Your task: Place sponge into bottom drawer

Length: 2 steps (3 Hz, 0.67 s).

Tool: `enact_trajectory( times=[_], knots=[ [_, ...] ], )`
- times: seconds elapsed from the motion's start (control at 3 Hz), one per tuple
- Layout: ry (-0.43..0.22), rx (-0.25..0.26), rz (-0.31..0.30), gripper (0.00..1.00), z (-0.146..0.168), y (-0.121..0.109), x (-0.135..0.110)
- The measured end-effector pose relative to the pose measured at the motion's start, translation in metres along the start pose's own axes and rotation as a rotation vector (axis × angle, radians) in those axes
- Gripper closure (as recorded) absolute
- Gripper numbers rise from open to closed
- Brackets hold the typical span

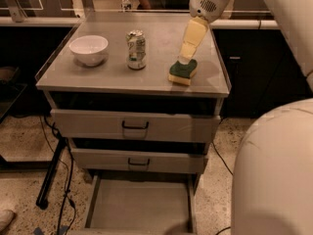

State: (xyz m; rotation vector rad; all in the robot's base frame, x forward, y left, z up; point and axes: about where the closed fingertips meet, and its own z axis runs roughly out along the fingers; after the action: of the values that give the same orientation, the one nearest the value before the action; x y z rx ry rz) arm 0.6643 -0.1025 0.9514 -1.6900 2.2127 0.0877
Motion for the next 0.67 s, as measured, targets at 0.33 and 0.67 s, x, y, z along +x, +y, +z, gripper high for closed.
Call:
enact_trajectory(
  times=[0.33, 0.67],
  knots=[
    [-0.014, -0.003, 0.009, 0.00, 0.009, -0.005, -0.002],
    [-0.014, -0.019, 0.043, 0.00, 0.028, -0.022, -0.003]
  ],
)
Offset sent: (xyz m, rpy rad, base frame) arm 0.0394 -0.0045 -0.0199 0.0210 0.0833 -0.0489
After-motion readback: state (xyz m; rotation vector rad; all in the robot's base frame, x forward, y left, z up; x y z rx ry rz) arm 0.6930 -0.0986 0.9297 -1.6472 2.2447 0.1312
